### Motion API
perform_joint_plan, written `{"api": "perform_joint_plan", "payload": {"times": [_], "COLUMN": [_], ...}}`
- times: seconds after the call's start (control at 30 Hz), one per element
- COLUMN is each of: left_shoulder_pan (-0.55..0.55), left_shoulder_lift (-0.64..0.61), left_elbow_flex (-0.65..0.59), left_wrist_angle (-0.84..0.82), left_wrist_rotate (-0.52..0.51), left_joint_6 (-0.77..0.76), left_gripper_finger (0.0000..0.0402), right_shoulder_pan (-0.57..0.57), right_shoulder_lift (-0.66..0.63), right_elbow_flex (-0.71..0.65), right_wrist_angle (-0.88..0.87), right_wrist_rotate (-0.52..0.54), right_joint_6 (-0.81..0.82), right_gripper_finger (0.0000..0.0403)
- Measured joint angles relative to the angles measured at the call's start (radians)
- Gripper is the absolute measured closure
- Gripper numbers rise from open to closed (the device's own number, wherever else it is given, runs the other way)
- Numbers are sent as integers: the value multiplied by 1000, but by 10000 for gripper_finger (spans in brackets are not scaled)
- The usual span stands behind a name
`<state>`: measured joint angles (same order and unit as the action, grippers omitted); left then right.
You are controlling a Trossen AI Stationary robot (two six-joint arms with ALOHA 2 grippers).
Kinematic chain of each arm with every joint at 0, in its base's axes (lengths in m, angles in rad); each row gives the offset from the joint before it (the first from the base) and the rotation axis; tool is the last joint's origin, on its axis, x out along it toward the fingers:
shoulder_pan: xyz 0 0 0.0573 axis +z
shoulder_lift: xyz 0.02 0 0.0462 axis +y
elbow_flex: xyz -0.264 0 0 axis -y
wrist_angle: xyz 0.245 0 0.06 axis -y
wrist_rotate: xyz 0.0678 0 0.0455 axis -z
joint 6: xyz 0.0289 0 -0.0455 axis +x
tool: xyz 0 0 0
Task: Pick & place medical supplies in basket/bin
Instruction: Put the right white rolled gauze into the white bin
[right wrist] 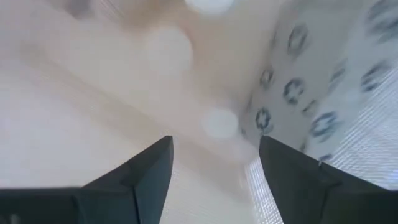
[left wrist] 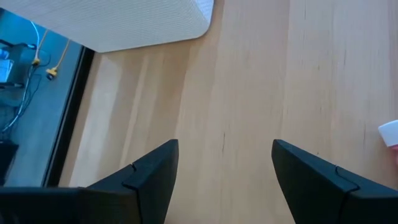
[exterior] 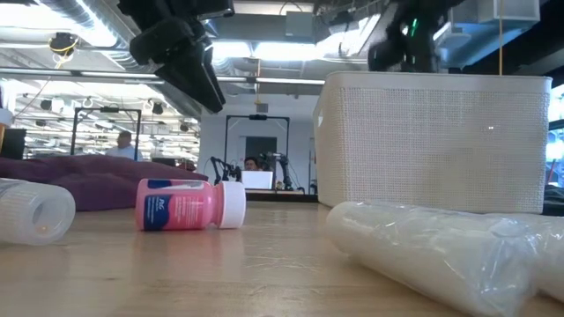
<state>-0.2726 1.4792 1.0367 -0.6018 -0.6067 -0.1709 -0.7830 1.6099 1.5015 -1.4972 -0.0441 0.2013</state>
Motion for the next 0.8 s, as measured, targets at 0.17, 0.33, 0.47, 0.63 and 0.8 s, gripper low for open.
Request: {"api": "perform_joint_plan", "payload": {"times": [0.17, 0.33, 0.47, 0.63, 0.8], "left_shoulder_pan": [0, 0, 0, 0, 0], "left_shoulder_lift": [0, 0, 0, 0, 0], "left_elbow_flex": [0, 0, 0, 0, 0], "left_wrist_angle": [0, 9, 28, 29, 29], "left_wrist_rotate": [1, 16, 30, 32, 55], "left_joint_6": [-18, -18, -18, -18, -18], "left_gripper_finger": [151, 151, 151, 151, 151], "right_shoulder_pan": [59, 192, 355, 625, 885], "right_shoulder_lift": [-123, -257, -344, -358, -304], "right_elbow_flex": [132, 218, 228, 223, 126], "right_wrist_angle": [48, 152, 262, 292, 337], "right_wrist_rotate": [51, 49, -10, -12, 67], "right_joint_6": [0, 9, 39, 115, 192], "right_gripper_finger": [162, 162, 162, 162, 162]}}
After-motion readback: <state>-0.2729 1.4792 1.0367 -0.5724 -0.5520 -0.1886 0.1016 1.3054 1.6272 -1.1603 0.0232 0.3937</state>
